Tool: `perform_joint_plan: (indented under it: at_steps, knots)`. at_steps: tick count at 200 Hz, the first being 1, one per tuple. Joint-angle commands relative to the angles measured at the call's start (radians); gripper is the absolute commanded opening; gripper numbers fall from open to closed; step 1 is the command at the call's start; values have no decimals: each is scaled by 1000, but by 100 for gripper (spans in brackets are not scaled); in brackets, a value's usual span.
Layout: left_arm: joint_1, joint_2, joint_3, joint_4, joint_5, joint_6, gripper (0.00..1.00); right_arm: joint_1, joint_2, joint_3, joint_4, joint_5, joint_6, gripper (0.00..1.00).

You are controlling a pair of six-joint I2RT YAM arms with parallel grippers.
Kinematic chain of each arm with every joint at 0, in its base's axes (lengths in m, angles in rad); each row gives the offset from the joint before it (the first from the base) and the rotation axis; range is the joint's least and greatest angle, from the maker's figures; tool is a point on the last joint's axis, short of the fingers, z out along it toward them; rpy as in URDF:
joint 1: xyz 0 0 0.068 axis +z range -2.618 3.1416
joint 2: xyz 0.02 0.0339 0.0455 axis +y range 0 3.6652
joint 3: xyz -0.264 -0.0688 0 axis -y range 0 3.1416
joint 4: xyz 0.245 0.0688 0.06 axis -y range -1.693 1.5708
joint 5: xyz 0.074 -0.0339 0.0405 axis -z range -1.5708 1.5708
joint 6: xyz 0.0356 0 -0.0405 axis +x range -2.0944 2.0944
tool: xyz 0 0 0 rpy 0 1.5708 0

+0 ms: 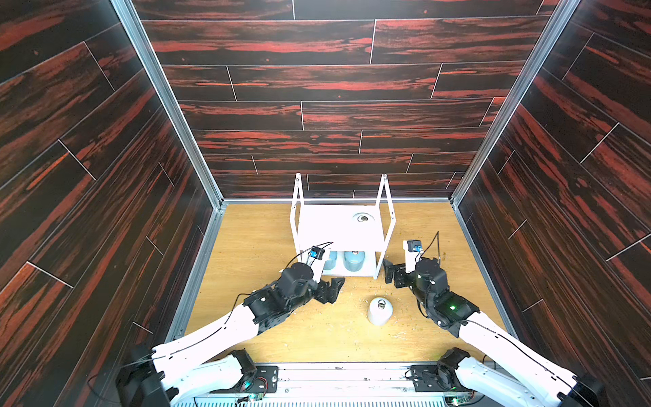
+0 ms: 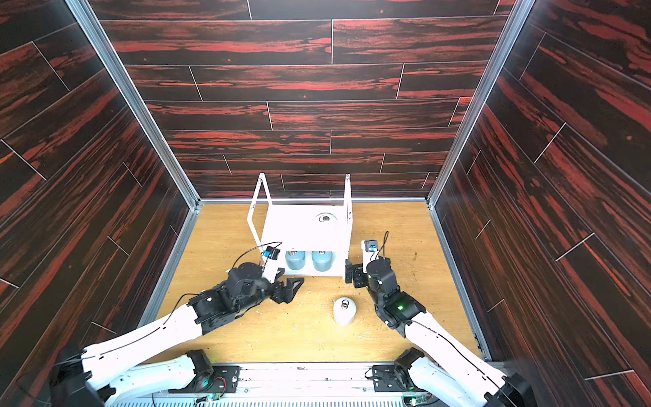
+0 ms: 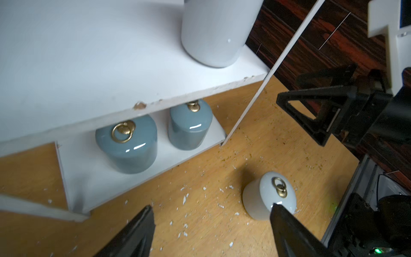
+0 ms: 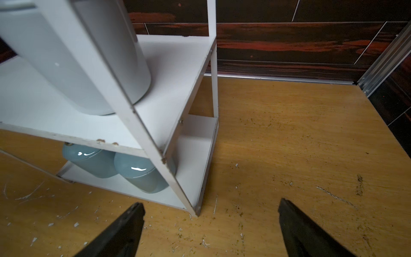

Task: Remove the tea canisters from the shelf
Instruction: Pick up the tea canister from the shelf.

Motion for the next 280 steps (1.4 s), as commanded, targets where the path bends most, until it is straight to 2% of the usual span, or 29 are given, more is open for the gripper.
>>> perform_joint_plan:
  at_steps: [1,50,98,157,280]
  knots:
    - [-5,62,68,82,-3,66,87,-37,-40,25,-36,-47,-4,98]
    - [-5,173,172,115,24,138,89,-99,-61,36,-73,-83,-10,98]
    - [-1,277,218,198,-24,213,93,-119,-70,31,-77,-102,-6,98]
    - [43,371,232,384,-50,215,97,-133,-67,30,-85,-126,-9,99]
    - [97,553,407,434,23,257,99,-170,-31,32,-77,-165,-18,98]
